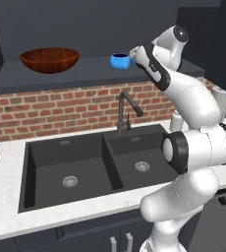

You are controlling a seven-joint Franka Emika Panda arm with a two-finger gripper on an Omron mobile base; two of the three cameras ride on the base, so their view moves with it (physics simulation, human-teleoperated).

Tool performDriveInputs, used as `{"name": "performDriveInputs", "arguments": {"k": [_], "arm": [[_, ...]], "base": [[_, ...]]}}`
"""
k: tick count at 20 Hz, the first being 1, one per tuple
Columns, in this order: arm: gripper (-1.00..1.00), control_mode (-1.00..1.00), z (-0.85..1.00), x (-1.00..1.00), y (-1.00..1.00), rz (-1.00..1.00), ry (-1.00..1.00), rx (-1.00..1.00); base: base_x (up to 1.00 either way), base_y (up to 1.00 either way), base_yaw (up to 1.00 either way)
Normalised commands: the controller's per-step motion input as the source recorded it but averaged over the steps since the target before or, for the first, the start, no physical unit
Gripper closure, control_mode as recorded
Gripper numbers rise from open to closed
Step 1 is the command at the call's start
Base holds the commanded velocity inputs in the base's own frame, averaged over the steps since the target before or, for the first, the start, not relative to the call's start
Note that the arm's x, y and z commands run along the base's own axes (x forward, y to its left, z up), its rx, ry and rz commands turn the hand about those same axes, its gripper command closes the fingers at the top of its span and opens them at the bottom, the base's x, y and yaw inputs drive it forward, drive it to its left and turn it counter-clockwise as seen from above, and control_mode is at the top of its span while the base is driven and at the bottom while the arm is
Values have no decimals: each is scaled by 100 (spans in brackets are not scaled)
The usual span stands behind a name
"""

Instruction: Gather all objects into one cabinet and sort the glasses and bowls to opposite sides.

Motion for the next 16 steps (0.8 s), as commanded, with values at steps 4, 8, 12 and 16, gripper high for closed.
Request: {"name": "performDriveInputs", "arguments": {"k": [4, 8, 12, 16], "arm": [[-100, -100, -16, 24, 0, -6, 0, 0], [-100, -100, -19, 8, -3, -7, 1, 0], [-100, -100, -9, 0, -13, -6, 0, 0], [-100, -100, 0, -8, -16, -4, 0, 0]], "base": [[0, 0, 0], [0, 0, 0], [0, 0, 0], [0, 0, 0]]}}
